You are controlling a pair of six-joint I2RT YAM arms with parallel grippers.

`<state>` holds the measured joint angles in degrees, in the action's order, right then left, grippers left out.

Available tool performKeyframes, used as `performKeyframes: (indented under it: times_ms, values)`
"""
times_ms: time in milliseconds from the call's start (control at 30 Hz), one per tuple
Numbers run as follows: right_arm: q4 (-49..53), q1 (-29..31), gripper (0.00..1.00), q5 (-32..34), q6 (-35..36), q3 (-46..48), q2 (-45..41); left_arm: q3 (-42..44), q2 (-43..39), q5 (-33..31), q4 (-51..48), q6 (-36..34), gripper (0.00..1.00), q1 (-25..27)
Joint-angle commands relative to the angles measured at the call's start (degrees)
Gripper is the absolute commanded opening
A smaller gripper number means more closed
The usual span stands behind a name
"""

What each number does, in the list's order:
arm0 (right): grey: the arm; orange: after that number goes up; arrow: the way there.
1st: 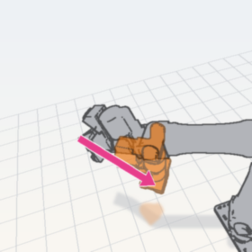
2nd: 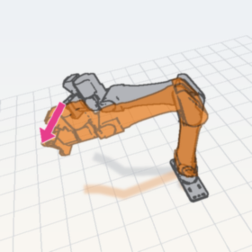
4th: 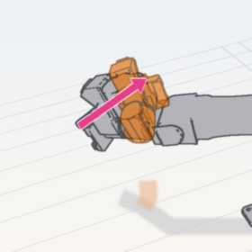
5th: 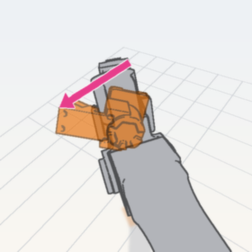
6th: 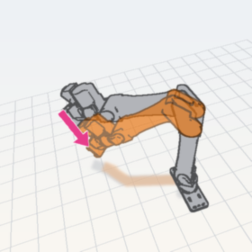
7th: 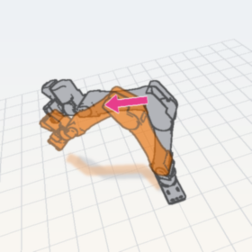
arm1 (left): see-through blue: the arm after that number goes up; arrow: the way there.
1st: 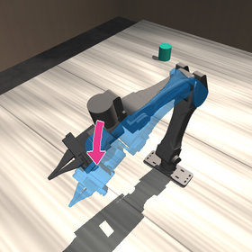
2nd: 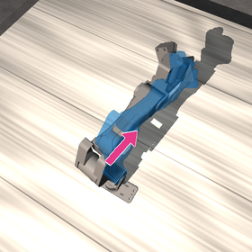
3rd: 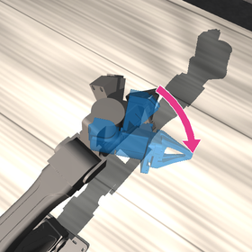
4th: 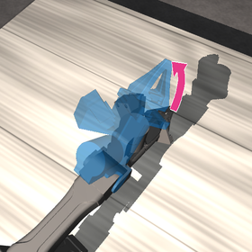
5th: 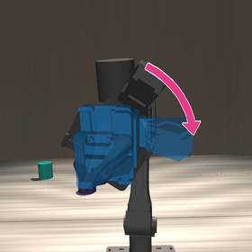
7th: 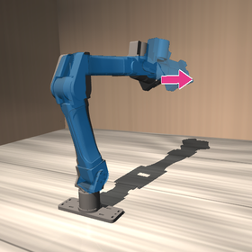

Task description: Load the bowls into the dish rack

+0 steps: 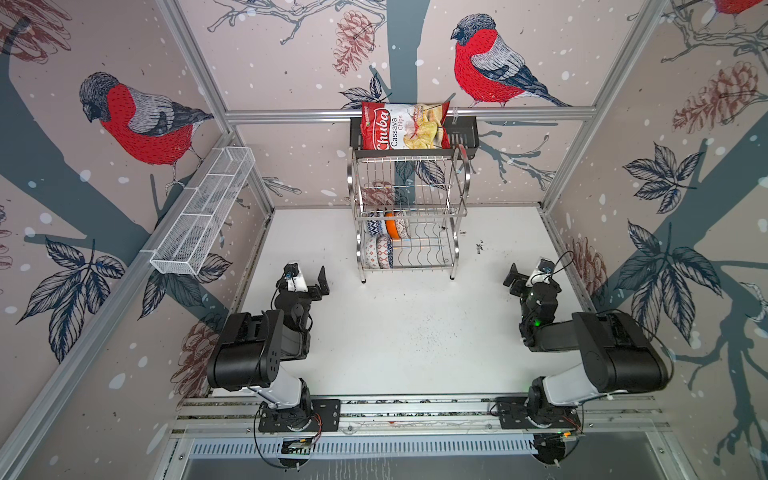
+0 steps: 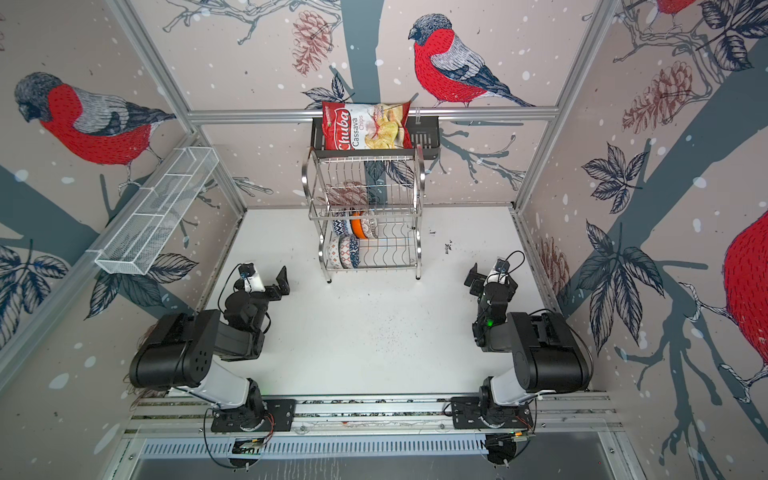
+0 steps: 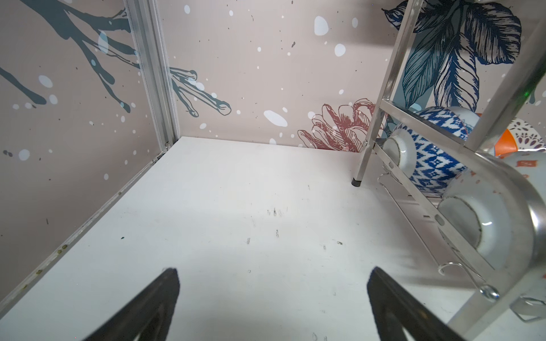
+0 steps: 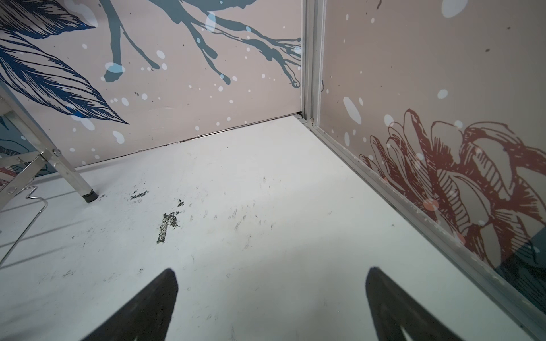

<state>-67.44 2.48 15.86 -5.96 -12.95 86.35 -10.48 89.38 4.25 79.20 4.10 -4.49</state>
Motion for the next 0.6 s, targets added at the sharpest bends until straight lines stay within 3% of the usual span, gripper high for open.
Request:
performKeyframes:
  times_ms: [0, 567]
  values:
    - [-2.3, 0.0, 0.99, -0.4, 0.4, 0.0, -0.3, -0.2, -0.2, -0.3, 0.4, -0.5, 0.99, 0.0]
    - [-2.0, -0.7, 0.99, -2.2, 0.2, -0.1, -0.4, -0.2, -0.3, -0.5, 0.3, -0.6, 0.99, 0.0]
